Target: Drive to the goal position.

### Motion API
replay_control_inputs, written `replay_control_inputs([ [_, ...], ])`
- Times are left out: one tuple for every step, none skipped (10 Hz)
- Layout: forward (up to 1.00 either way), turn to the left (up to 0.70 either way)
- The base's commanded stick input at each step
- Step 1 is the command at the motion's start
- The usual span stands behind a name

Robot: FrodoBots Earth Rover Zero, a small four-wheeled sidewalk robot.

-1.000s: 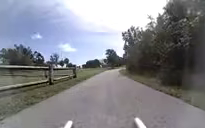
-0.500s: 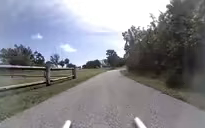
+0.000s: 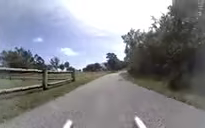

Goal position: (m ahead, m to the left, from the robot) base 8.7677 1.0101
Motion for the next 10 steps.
replay_control_inputs([
  [0.5,0.0],
  [0.5,0.0],
  [0.5,0.0],
  [0.5,0.0],
  [0.5,0.0],
  [0.5,0.0],
  [0.5,0.0],
  [0.5,0.0],
  [0.5,0.0],
  [0.5,0.0],
])
